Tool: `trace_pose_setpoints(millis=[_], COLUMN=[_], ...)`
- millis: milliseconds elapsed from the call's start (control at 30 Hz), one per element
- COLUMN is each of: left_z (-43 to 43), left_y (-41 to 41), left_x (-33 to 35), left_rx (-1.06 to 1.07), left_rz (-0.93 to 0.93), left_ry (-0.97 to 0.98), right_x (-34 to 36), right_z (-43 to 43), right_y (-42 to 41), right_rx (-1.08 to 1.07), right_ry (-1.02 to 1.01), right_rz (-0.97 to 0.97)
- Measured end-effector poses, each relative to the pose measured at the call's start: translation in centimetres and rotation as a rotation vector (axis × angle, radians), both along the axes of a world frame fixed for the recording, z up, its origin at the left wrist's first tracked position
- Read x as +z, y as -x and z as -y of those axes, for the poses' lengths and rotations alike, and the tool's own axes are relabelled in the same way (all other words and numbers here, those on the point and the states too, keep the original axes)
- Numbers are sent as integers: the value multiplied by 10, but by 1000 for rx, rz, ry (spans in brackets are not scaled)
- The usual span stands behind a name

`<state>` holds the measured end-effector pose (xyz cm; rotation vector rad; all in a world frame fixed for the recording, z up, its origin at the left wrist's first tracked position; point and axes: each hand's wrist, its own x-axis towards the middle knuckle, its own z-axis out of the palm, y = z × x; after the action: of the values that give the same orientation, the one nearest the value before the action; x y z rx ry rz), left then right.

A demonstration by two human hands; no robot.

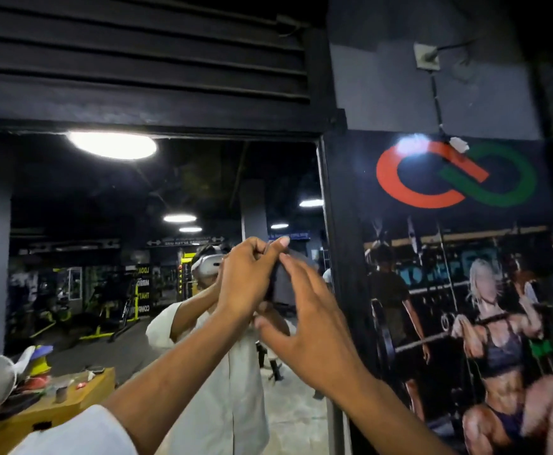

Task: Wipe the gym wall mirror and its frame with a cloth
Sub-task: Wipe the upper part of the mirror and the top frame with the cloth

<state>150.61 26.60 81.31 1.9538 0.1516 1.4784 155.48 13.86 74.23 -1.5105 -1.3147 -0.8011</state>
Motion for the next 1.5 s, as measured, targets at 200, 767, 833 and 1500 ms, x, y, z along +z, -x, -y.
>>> trace_pose_setpoints(millis=[200,767,833,1500], left_z=[-17,-107,-121,-180], left_y=[3,-17,-24,-55], left_x=[51,144,149,135], left_rx=[-380,702,780,946], left_rz=[-124,-268,-348,-168], left_ry=[152,-1168,-1183,-1202], right_x=[49,216,231,238], right_z=[-44,-76,-81,-179], right_y=[-35,-142,-159,-205], right_rx=[9,-491,-566,-432], right_ry=[-104,-276,-262,-475], right_rz=[-48,478,551,336])
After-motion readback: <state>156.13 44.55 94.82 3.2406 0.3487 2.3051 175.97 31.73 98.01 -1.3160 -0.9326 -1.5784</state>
